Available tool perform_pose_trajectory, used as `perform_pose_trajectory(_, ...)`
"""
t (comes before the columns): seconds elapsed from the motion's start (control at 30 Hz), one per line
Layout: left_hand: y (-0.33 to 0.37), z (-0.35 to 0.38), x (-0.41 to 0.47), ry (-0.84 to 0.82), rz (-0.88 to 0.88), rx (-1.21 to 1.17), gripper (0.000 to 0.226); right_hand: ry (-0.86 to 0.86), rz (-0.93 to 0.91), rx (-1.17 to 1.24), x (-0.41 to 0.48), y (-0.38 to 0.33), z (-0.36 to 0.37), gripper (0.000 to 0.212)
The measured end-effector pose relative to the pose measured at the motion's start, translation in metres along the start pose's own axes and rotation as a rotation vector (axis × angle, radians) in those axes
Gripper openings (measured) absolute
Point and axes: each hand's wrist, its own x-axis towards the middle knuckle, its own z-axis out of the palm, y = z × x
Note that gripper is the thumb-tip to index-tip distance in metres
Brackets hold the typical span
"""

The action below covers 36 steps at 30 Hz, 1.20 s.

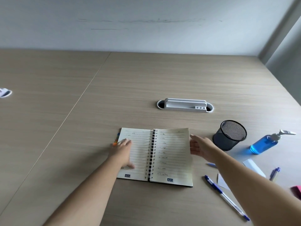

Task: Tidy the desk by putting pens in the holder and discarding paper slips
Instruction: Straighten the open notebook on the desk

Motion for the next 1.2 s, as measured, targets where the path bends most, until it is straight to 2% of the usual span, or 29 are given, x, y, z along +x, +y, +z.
perform_pose_trajectory(0.13,-0.001,-0.001,-0.008,-0.049,0.027,-0.207,0.117,-0.122,0.116,0.147,-0.008,0.004,0.001,0.051)
perform_pose_trajectory(0.2,0.000,-0.013,-0.015,-0.076,-0.022,-0.519,0.097,-0.222,0.121,0.187,-0.012,-0.007,0.010,0.059)
perform_pose_trajectory(0.3,0.000,-0.045,-0.027,-0.042,-0.081,-1.026,0.054,-0.407,0.065,0.122,-0.022,-0.028,0.040,0.059)
perform_pose_trajectory(0.37,-0.002,-0.068,-0.032,-0.093,-0.105,-1.293,0.059,-0.500,0.036,-0.012,-0.028,-0.035,0.067,0.055)
perform_pose_trajectory(0.43,-0.004,-0.083,-0.037,-0.165,-0.141,-1.387,0.073,-0.531,0.022,-0.179,-0.037,-0.037,0.092,0.048)
perform_pose_trajectory(0.5,-0.007,-0.085,-0.037,-0.134,-0.177,-1.260,0.075,-0.478,-0.011,-0.363,-0.045,-0.034,0.109,0.040)
perform_pose_trajectory(0.6,-0.012,-0.073,-0.037,0.038,-0.167,-1.035,0.033,-0.207,-0.175,-0.724,-0.046,-0.023,0.111,0.032)
perform_pose_trajectory(0.63,-0.015,-0.068,-0.036,0.088,-0.192,-0.980,0.026,-0.095,-0.240,-0.894,-0.042,-0.018,0.105,0.034)
perform_pose_trajectory(0.7,-0.022,-0.062,-0.036,0.168,-0.271,-0.872,0.043,0.022,-0.305,-1.183,-0.038,-0.009,0.089,0.042)
perform_pose_trajectory(0.8,-0.032,-0.047,-0.031,0.189,-0.313,-0.759,0.058,0.062,-0.246,-1.395,-0.036,0.006,0.062,0.066)
perform_pose_trajectory(0.93,-0.041,-0.019,-0.022,0.154,-0.387,-0.791,0.053,0.076,-0.324,-1.468,-0.034,0.021,0.044,0.078)
perform_pose_trajectory(1.07,-0.038,-0.023,-0.024,0.176,-0.445,-0.582,0.016,0.092,-0.340,-1.463,-0.031,0.019,0.043,0.078)
perform_pose_trajectory(1.13,-0.033,-0.034,-0.019,0.266,-0.375,-0.428,0.042,0.103,-0.338,-1.466,-0.031,0.018,0.045,0.080)
perform_pose_trajectory(1.2,-0.021,-0.047,-0.014,0.328,-0.185,-0.338,0.065,0.107,-0.350,-1.472,-0.032,0.017,0.045,0.079)
